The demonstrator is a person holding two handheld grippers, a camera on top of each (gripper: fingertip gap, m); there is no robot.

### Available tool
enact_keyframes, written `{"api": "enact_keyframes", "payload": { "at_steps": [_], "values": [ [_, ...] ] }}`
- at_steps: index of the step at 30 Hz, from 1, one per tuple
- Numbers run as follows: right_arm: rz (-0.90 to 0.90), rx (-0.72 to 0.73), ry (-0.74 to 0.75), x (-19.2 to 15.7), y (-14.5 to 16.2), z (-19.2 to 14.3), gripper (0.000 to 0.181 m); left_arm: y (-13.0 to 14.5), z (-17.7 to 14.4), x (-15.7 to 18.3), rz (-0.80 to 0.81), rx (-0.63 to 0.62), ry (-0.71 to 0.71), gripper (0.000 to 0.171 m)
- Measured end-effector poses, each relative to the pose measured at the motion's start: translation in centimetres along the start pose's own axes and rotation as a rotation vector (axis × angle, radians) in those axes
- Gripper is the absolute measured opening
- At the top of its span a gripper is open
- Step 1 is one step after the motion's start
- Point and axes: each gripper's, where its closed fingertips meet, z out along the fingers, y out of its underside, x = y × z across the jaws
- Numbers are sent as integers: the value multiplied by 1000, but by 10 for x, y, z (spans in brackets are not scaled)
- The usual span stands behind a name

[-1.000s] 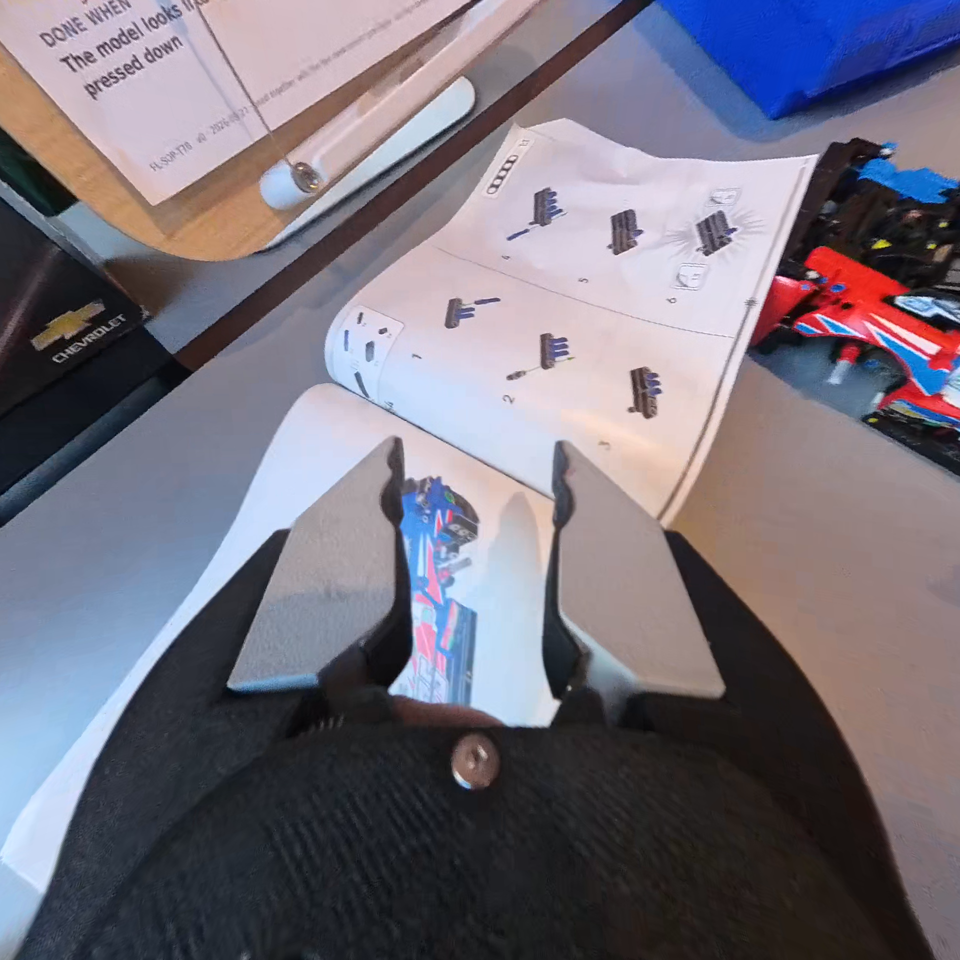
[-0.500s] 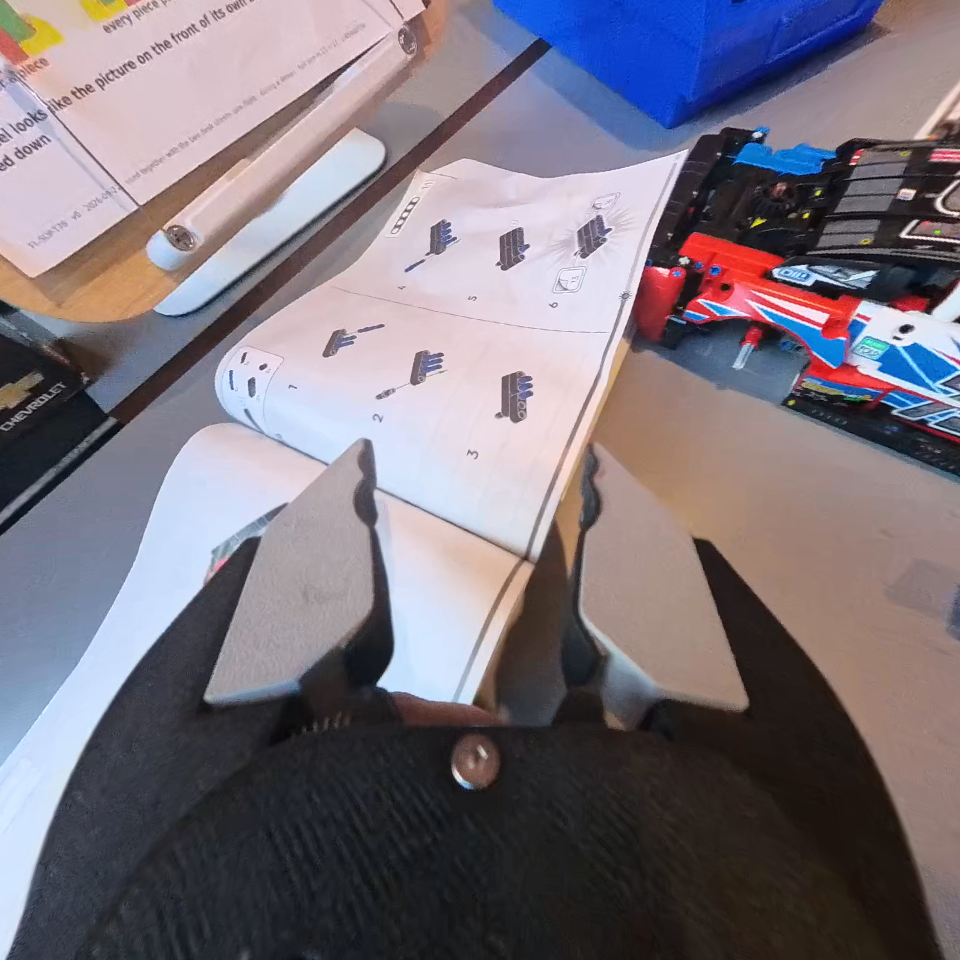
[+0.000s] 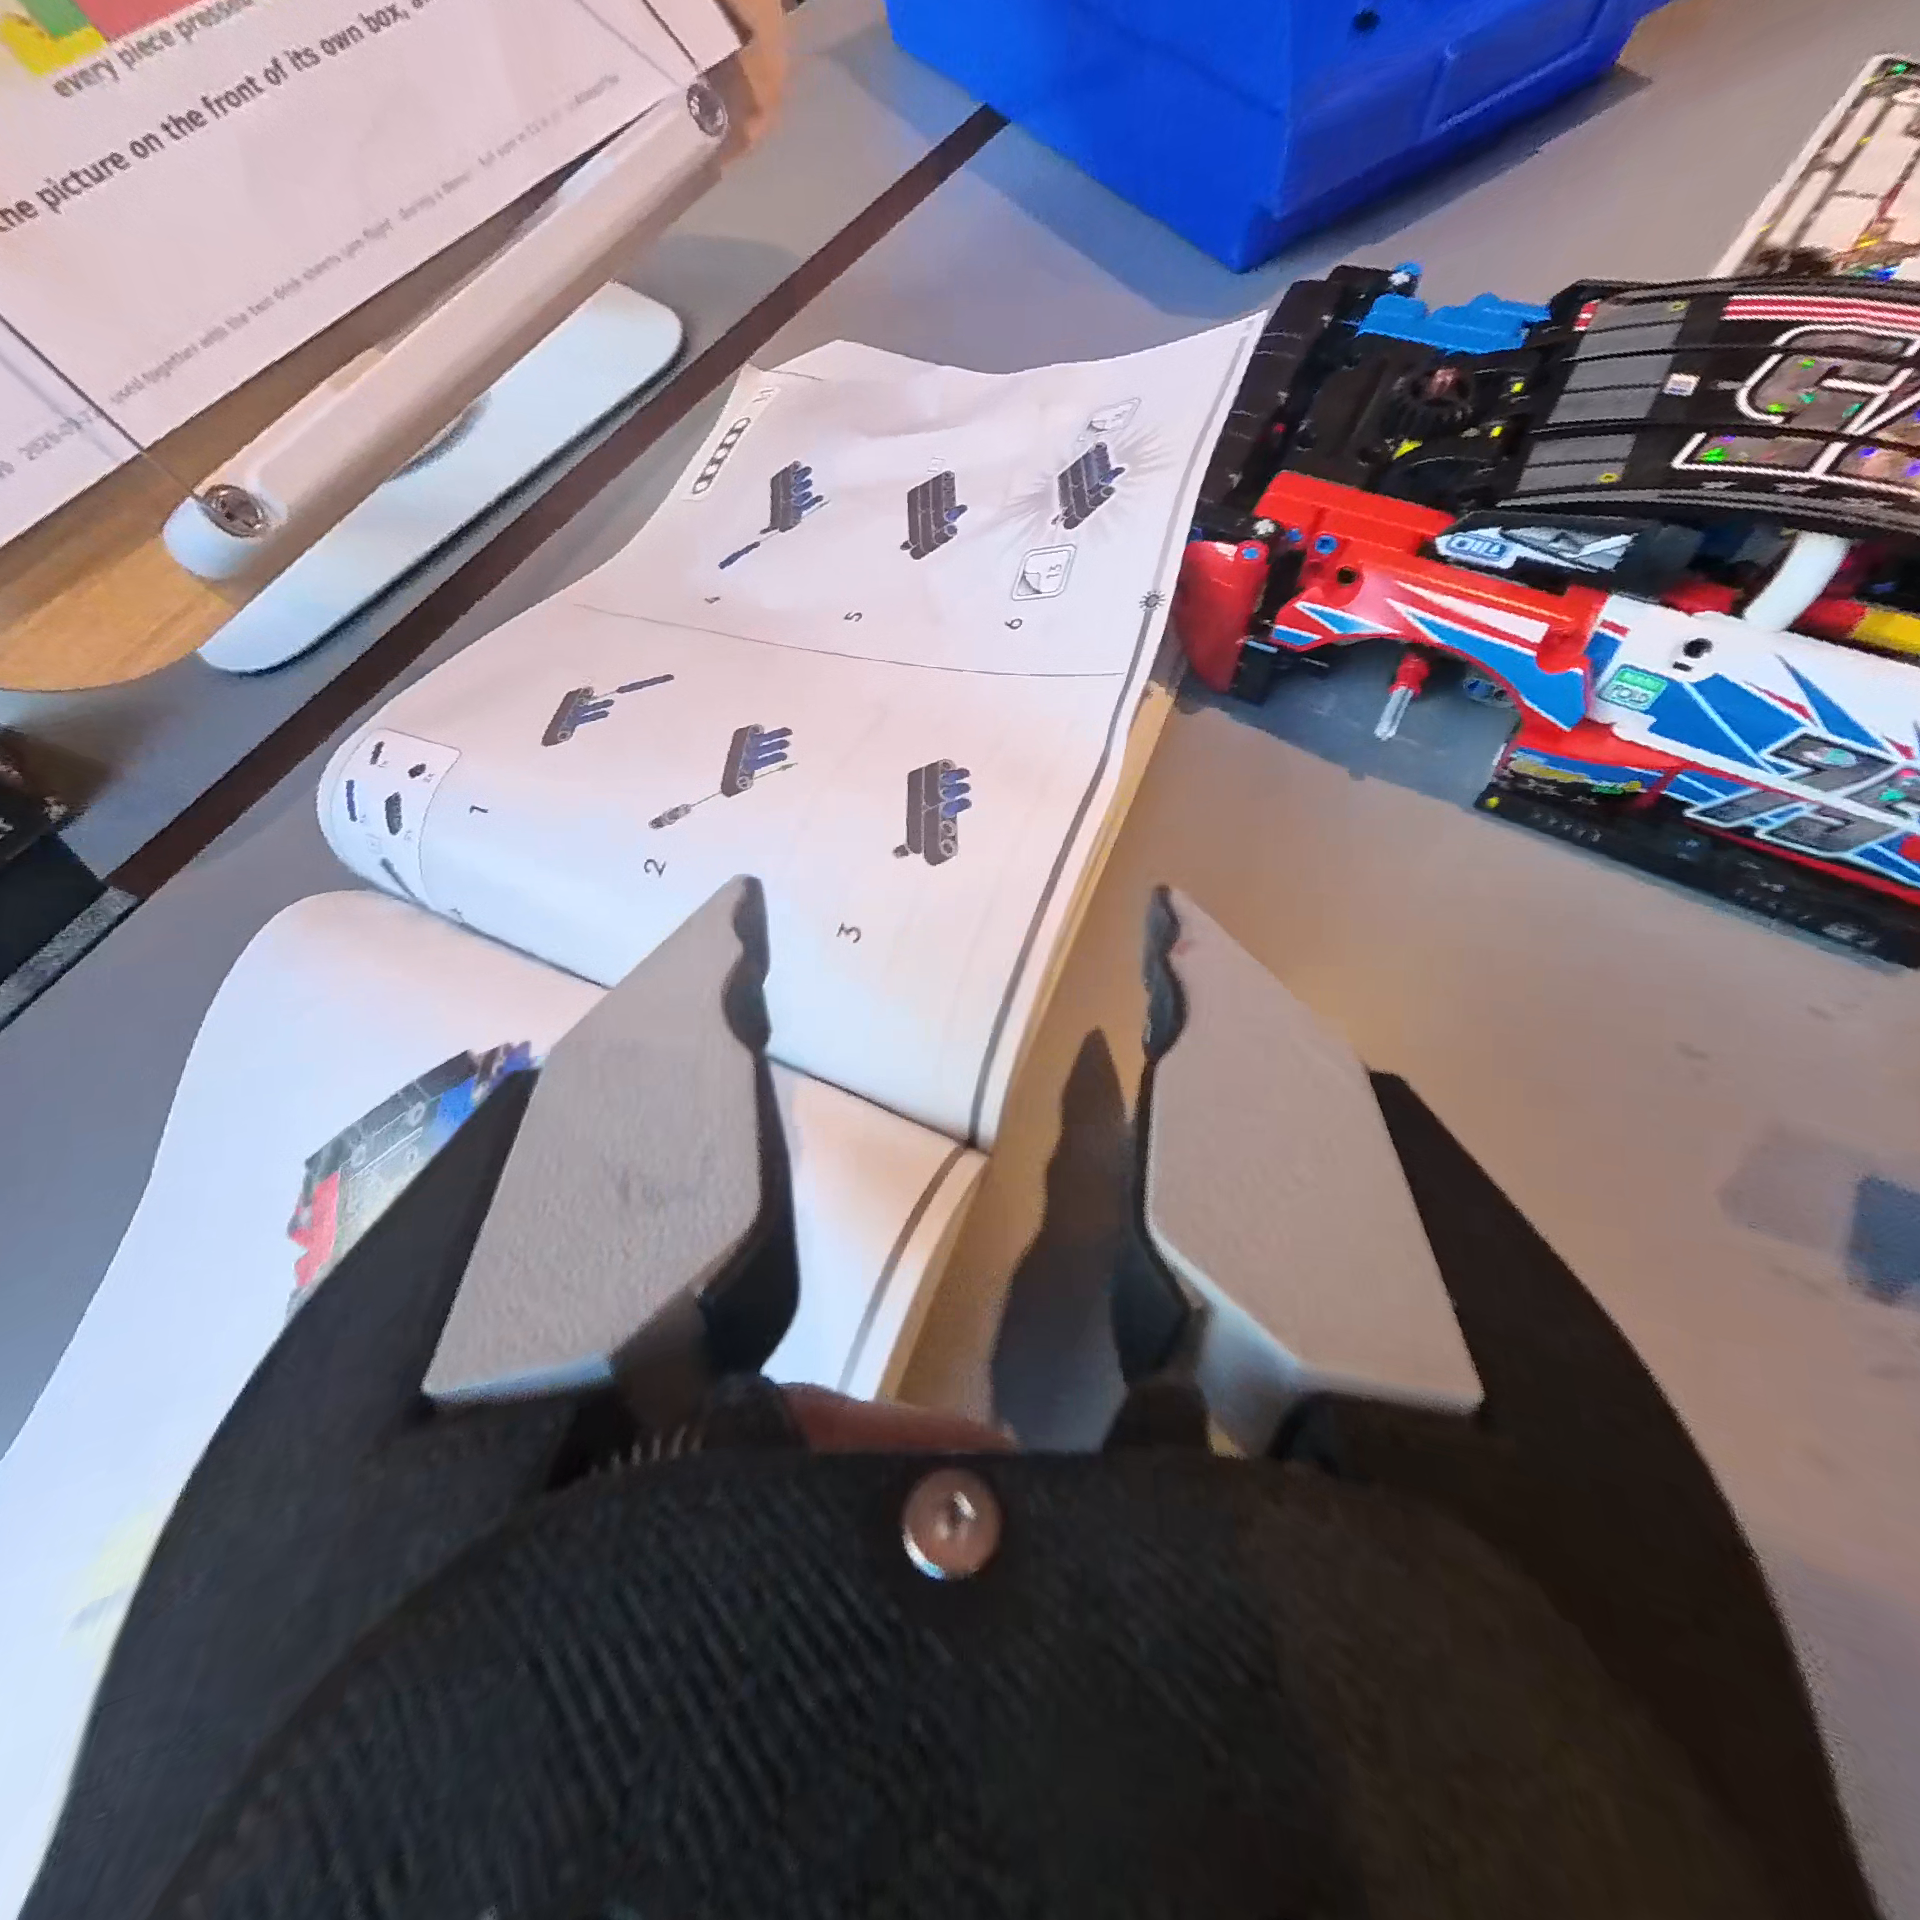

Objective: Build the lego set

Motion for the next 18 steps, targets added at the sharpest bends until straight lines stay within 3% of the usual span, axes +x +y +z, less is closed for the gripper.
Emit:
{"api": "enact_keyframes", "payload": {
  "at_steps": [4,8,13,18],
  "values": [
    [2,7,-8,-1,-1,1,8,-20,14,23,41,40,32,68],
    [5,10,-10,-1,-2,1,8,-37,35,33,140,41,-21,66],
    [14,9,-10,0,0,-3,8,-38,58,44,116,6,26,59],
    [17,5,-12,2,3,-3,8,-30,67,33,160,-39,-27,53]
  ]
}}
